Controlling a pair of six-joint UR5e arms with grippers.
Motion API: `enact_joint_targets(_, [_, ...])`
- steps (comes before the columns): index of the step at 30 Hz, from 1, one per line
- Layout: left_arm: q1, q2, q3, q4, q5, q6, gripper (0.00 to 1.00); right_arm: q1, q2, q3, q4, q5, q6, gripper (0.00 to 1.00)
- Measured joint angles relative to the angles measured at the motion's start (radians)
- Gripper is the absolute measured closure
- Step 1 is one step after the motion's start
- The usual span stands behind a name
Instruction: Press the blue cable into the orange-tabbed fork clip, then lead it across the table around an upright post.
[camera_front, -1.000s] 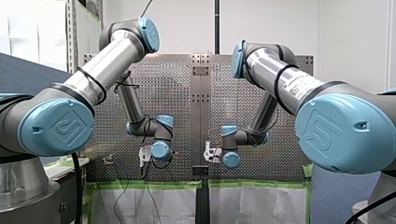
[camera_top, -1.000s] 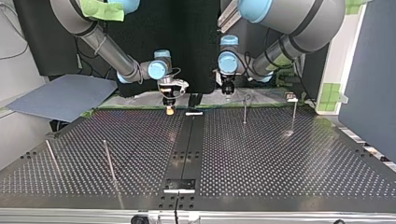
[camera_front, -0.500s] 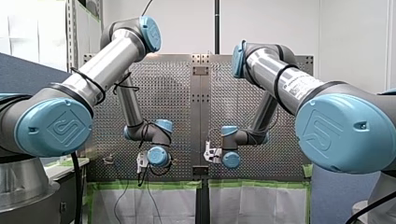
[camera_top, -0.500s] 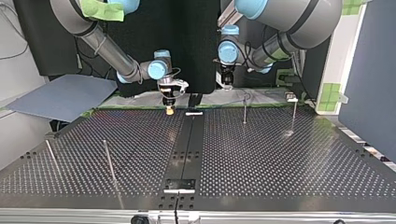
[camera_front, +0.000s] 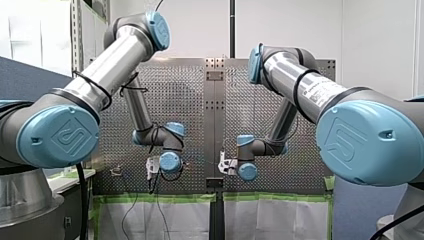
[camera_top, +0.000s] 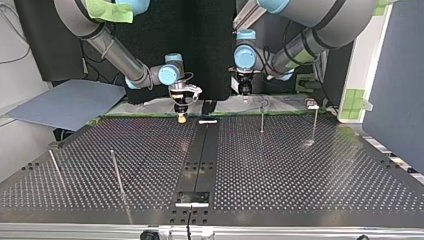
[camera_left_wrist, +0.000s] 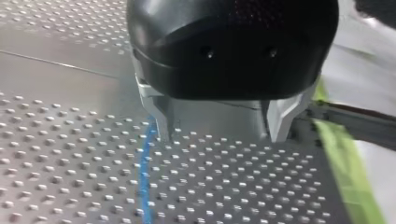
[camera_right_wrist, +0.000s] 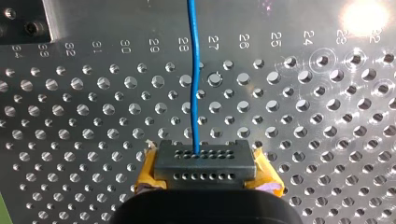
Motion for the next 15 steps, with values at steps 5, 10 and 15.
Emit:
enact_joint_targets(5, [-0.003, 0.014, 0.0, 0.004, -0.001, -0.009, 0.0, 0.0, 0.001, 0.0, 0.0, 0.0, 0.0, 1.0])
enact_joint_targets(10, [0.002, 0.016, 0.001, 0.038, 0.008, -0.042, 0.0, 0.002, 0.001, 0.0, 0.0, 0.0, 0.0, 1.0])
enact_joint_targets(15, [0.007, 0.015, 0.011, 0.06, 0.016, -0.05, 0.0, 0.003, 0.001, 0.0, 0.0, 0.0, 0.0, 1.0])
